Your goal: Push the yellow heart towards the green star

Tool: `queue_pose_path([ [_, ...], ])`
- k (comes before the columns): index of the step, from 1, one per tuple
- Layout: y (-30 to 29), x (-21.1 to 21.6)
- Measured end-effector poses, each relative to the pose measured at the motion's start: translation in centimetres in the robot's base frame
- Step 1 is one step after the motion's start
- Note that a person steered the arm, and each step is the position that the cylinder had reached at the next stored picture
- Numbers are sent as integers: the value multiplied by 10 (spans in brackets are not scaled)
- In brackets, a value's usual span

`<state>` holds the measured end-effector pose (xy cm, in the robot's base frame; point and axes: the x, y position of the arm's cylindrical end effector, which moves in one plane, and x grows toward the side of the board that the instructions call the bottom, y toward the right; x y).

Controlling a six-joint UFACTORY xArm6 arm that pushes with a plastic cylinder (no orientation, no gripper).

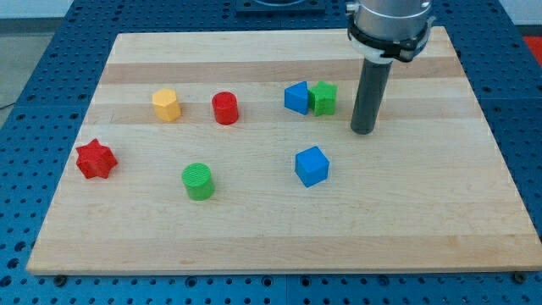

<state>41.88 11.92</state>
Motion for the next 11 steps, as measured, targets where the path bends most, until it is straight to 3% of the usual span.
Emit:
queue_pose_path([
  [2,4,-6],
  [3,5,23],
  [4,46,30],
  [6,99,-24],
  [8,66,-65],
  [11,1,-65],
])
